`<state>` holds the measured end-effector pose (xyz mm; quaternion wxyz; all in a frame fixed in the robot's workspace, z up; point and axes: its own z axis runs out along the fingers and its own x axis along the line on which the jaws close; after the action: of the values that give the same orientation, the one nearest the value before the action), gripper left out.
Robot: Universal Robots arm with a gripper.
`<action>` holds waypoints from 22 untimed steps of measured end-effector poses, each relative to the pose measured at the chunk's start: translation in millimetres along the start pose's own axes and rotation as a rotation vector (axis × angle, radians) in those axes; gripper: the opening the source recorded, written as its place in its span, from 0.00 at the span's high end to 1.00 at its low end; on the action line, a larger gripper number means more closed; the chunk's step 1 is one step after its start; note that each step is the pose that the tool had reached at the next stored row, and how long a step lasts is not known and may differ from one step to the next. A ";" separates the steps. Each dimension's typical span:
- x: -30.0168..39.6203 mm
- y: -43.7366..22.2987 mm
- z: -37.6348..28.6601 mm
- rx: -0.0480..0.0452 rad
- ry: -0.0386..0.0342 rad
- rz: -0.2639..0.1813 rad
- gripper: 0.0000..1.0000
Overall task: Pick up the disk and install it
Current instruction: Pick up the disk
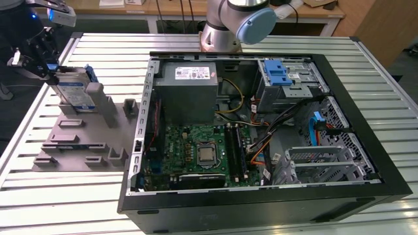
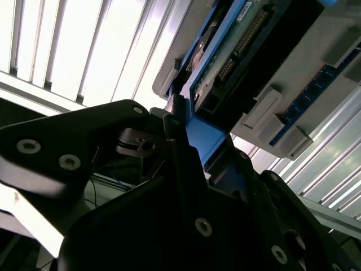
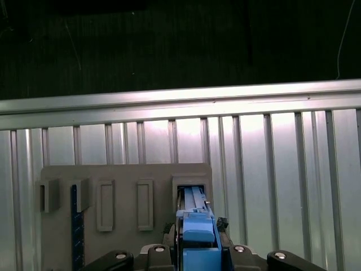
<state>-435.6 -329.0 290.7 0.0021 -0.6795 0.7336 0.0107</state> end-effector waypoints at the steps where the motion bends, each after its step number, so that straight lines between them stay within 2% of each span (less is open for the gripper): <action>1: 0.0 0.0 0.0 0.0000 0.0000 0.000 0.63; 4: 0.1 0.0 0.1 0.0000 -0.0001 -0.006 0.63; 9: 0.4 0.6 0.1 -0.0009 0.0007 -0.058 0.63; 19: 0.4 0.6 0.1 -0.0010 0.0007 -0.060 0.62; 20: 0.4 0.6 0.1 -0.0010 0.0007 -0.061 0.56; 22: 0.4 0.6 0.0 -0.0010 0.0007 -0.061 0.56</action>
<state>-436.2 -329.4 290.6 0.0018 -0.7015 0.7125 0.0108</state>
